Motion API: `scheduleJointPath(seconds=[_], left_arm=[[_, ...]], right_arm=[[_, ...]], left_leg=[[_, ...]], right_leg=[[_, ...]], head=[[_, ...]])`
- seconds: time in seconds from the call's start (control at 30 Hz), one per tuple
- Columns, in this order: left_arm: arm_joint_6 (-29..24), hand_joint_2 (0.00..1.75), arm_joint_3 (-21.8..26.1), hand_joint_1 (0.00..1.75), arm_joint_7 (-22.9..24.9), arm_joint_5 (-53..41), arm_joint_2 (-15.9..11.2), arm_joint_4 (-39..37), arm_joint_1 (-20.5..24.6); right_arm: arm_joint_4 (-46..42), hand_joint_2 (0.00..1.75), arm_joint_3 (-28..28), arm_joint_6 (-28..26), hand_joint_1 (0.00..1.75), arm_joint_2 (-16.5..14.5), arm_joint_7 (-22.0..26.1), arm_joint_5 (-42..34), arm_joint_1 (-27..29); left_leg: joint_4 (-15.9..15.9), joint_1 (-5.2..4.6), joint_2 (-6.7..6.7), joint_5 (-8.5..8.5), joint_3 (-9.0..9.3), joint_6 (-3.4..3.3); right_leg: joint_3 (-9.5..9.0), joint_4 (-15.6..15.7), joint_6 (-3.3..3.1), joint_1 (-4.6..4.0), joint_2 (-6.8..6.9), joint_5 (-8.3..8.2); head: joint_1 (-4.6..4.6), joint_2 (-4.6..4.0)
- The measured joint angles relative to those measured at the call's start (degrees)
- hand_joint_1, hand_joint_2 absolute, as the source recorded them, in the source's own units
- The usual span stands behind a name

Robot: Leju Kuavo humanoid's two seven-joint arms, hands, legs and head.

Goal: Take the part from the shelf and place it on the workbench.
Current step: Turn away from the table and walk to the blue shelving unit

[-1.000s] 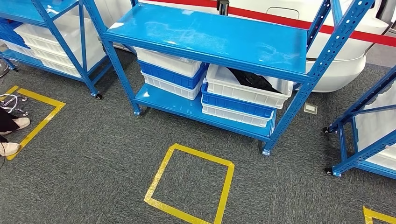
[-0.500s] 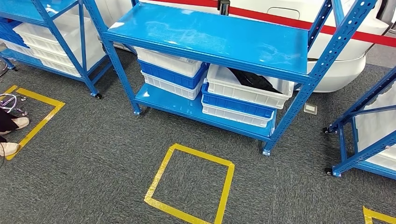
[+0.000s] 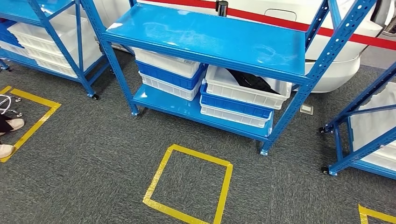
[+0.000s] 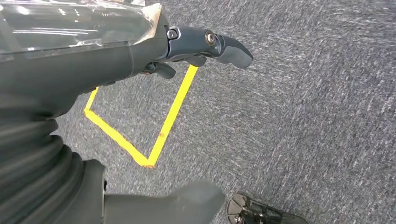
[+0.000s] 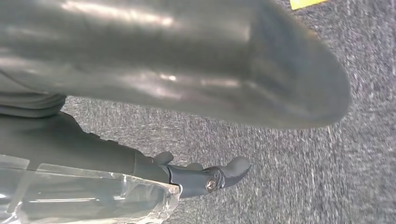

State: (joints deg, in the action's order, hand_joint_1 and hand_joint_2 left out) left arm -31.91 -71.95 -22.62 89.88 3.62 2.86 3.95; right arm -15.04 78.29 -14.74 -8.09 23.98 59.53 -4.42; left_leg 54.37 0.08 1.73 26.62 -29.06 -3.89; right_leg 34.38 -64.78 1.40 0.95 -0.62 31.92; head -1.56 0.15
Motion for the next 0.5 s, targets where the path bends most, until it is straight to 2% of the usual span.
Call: scheduleJointPath(seconds=[0.03,0.07,0.1,0.13,0.17,0.2,0.23,0.27,0.3,0.4,0.47,0.5], left_arm=[[0.03,1.75,0.00,0.00,0.00,0.00,-0.01,0.00,0.00],[0.06,1.75,0.00,0.00,0.00,0.00,0.00,0.00,-0.01],[0.13,1.75,0.00,0.00,-0.01,0.00,0.03,0.00,-0.01],[0.26,1.75,0.00,0.00,-0.02,0.00,0.07,0.01,-0.01],[0.46,1.75,0.00,0.00,-0.09,0.00,0.13,0.01,-0.01],[0.78,1.75,0.00,0.00,-0.21,0.00,0.14,0.01,-0.01],[1.21,1.75,-0.01,0.00,-0.39,0.00,0.12,0.02,-0.01],[1.87,1.75,-0.01,0.00,-0.61,0.00,0.08,0.03,0.01],[2.74,1.75,-0.02,0.00,-0.79,0.00,0.02,0.04,0.03],[5.61,1.75,-0.02,0.00,-0.98,0.01,-0.08,0.07,0.09],[6.84,1.75,-0.03,0.00,-0.99,0.01,-0.14,0.08,0.09],[7.37,1.75,-0.04,0.00,-0.98,0.01,-0.15,0.08,0.07]], right_arm=[[0.00,0.00,0.03,0.03,0.00,-0.01,0.00,0.00,-0.01],[-0.01,0.00,0.08,0.05,0.00,0.00,0.00,-0.01,0.04],[-0.02,0.00,0.15,0.08,0.00,0.02,0.00,-0.06,0.10],[-0.03,0.00,0.24,0.08,0.00,0.07,0.01,-0.14,0.16],[-0.05,0.00,0.33,0.08,0.00,0.14,0.01,-0.21,0.18],[-0.05,0.00,0.40,0.09,0.00,0.12,0.02,-0.29,0.15],[-0.07,0.00,0.45,0.09,0.00,0.09,0.02,-0.34,0.09],[-0.08,0.00,0.49,0.09,0.00,0.02,0.02,-0.36,0.03],[-0.09,0.00,0.52,0.09,0.00,-0.07,0.02,-0.38,-0.01],[-0.14,0.00,0.60,0.07,0.00,-0.11,0.02,-0.37,0.03],[-0.17,0.00,0.63,0.10,0.00,-0.11,0.02,-0.32,0.01],[-0.20,0.00,0.63,0.17,0.00,-0.11,0.02,-0.31,0.02]], left_leg=[[0.02,0.01,-0.43,0.06,-0.02,0.00],[0.04,0.03,-0.85,0.15,0.00,0.08],[0.08,0.10,-1.23,0.28,0.08,0.24],[0.14,0.21,-1.62,0.46,0.23,0.49],[0.27,0.35,-2.00,0.72,0.46,0.84],[0.48,0.38,-2.38,1.06,0.66,1.29],[0.76,0.33,-2.76,1.53,0.86,1.78],[1.00,0.21,-3.11,1.95,1.04,2.22],[1.15,0.09,-3.44,2.27,1.18,2.56],[1.72,0.45,-4.05,3.08,1.40,3.21],[5.52,0.78,-3.31,5.69,-0.20,3.72],[9.33,0.86,-2.76,7.76,-2.01,3.95]], right_leg=[[2.19,-4.07,-0.05,0.07,0.00,1.55],[3.84,-7.04,0.15,0.19,0.03,2.41],[4.43,-7.92,0.62,0.34,0.11,2.27],[3.82,-6.44,1.28,0.54,0.31,1.21],[2.02,-2.71,1.99,0.76,0.85,-0.55],[-0.03,1.58,2.49,0.93,1.97,-2.29],[-1.83,5.03,2.57,0.95,2.78,-3.66],[-2.89,7.17,2.24,0.88,3.35,-4.43],[-3.22,7.80,1.67,0.72,3.49,-4.63],[-3.30,7.71,0.18,0.80,2.05,-4.69],[-3.38,7.78,-0.53,0.99,1.29,-4.79],[-3.35,7.77,-0.78,0.91,0.94,-4.78]], head=[[0.04,0.00],[0.04,0.00],[0.05,0.00],[0.07,0.00],[0.06,0.00],[0.14,0.00],[0.19,0.00],[0.19,0.00],[0.20,0.00],[0.09,0.00],[-0.02,0.00],[-0.05,0.00]])
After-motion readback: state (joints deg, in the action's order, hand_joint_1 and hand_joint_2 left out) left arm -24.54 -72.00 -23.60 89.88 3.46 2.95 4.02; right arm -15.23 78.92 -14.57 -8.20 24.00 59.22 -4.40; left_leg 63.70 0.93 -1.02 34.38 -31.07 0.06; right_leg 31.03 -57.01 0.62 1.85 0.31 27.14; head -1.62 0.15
